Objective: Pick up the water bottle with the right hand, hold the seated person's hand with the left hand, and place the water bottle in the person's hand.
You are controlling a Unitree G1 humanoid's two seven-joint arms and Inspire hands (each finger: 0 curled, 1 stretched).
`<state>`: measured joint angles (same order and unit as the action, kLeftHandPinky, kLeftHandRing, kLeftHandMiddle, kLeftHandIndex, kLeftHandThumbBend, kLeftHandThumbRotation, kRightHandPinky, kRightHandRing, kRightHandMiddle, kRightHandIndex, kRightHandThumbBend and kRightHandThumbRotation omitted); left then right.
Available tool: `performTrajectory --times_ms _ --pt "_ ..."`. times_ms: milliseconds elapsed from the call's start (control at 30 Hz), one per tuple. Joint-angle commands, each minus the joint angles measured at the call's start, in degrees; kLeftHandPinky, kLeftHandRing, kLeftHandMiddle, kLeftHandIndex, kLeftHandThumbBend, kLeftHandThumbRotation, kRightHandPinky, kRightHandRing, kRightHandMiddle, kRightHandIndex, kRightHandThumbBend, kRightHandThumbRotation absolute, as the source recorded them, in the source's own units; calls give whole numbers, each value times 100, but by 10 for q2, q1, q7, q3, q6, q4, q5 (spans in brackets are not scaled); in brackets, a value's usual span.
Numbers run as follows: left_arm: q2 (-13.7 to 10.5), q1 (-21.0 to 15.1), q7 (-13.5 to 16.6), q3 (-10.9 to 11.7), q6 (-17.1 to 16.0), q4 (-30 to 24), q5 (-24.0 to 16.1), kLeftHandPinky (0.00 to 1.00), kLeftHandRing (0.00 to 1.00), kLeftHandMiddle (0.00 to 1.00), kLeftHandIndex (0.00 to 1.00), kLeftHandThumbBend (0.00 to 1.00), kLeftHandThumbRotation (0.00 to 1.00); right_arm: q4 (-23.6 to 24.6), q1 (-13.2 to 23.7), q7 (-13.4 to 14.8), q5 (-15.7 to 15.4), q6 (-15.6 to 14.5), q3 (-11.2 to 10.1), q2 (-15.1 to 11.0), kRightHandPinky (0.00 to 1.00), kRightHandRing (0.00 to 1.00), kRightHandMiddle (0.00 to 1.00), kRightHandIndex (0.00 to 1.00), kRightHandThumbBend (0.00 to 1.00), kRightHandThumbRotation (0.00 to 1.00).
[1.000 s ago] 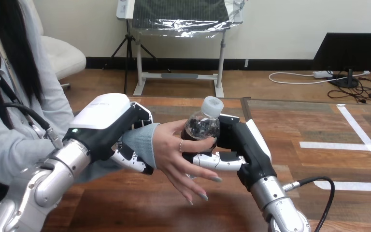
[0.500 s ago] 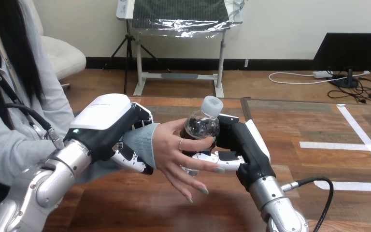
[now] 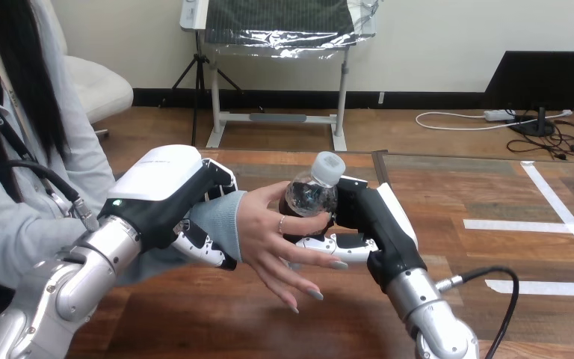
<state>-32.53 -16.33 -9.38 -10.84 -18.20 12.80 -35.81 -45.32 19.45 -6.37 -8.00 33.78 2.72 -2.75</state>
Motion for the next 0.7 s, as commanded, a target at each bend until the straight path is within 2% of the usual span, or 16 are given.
performTrajectory --times_ms 0,167,400,667 --pt "2 -40 20 13 -7 -16 11 36 39 45 47 91 0 18 58 3 -6 -9 6 -7 45 52 59 61 84 0" --pt "1 -35 20 13 -3 -22 10 39 42 47 51 92 3 23 60 -1 -7 -24 8 -11 46 54 61 65 85 3" --pt "2 -27 26 15 -2 -28 8 44 49 54 58 95 8 19 64 -4 -20 -30 15 -27 51 59 65 70 85 8" --pt "-1 -21 29 16 -1 -35 7 53 58 65 67 99 16 23 64 -5 -29 -46 18 -39 64 71 72 76 87 17"
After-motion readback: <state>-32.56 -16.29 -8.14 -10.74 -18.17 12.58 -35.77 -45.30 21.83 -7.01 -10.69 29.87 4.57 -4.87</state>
